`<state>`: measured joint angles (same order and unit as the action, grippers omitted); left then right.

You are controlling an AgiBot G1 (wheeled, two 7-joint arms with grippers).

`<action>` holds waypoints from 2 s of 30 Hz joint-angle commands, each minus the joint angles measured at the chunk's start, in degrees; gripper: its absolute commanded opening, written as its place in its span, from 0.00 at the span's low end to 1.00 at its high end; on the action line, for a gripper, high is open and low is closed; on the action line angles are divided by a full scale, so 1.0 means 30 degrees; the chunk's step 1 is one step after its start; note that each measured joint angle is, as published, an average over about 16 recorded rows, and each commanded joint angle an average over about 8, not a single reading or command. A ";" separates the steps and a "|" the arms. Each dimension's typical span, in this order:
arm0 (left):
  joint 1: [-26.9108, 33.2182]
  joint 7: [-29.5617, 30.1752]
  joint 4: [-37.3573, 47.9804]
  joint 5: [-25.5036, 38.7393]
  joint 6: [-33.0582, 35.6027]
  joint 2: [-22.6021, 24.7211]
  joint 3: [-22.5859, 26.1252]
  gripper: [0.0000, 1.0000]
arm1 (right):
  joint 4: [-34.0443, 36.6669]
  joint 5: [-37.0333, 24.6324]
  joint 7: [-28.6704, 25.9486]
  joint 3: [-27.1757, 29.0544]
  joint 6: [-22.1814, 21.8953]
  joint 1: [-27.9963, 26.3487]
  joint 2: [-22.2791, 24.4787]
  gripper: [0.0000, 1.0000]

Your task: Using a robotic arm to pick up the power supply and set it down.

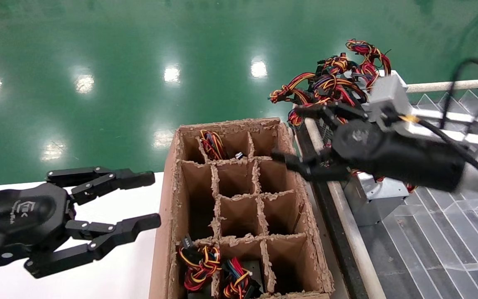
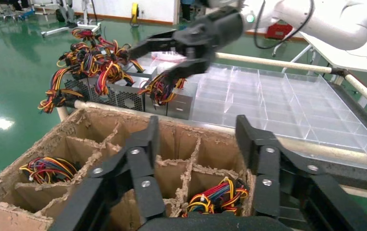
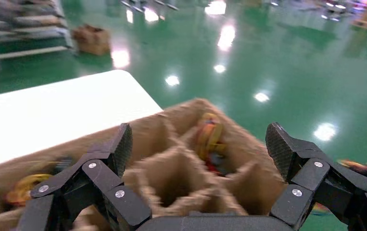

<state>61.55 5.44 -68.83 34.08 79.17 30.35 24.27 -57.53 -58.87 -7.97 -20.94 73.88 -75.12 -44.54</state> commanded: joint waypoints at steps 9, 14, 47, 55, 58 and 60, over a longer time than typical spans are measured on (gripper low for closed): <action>0.0000 0.0000 0.0000 0.0000 0.0000 0.0000 0.0000 1.00 | -0.3622 0.3839 -0.0628 0.1110 0.2666 0.3060 0.2148 1.00; -0.0001 0.0000 0.0001 0.0000 -0.0001 -0.0001 -0.0001 1.00 | -0.5147 0.5452 -0.0886 0.1574 0.3786 0.4341 0.3047 1.00; -0.0005 0.0000 0.0006 -0.0001 -0.0004 -0.0003 -0.0003 1.00 | -0.5374 0.5703 -0.0937 0.1656 0.3957 0.4552 0.3193 1.00; -0.0005 0.0000 0.0006 -0.0001 -0.0004 -0.0003 -0.0003 1.00 | -0.5326 0.5650 -0.0929 0.1644 0.3920 0.4510 0.3165 1.00; -0.0005 0.0000 0.0006 -0.0001 -0.0004 -0.0003 -0.0003 1.00 | -0.5315 0.5637 -0.0926 0.1640 0.3913 0.4500 0.3160 1.00; -0.0005 0.0000 0.0005 -0.0001 -0.0004 -0.0003 -0.0003 1.00 | -0.5309 0.5631 -0.0924 0.1637 0.3910 0.4496 0.3157 1.00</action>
<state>61.53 5.44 -68.82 34.08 79.16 30.34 24.26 -73.46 -41.96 -10.74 -16.02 85.61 -61.63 -35.06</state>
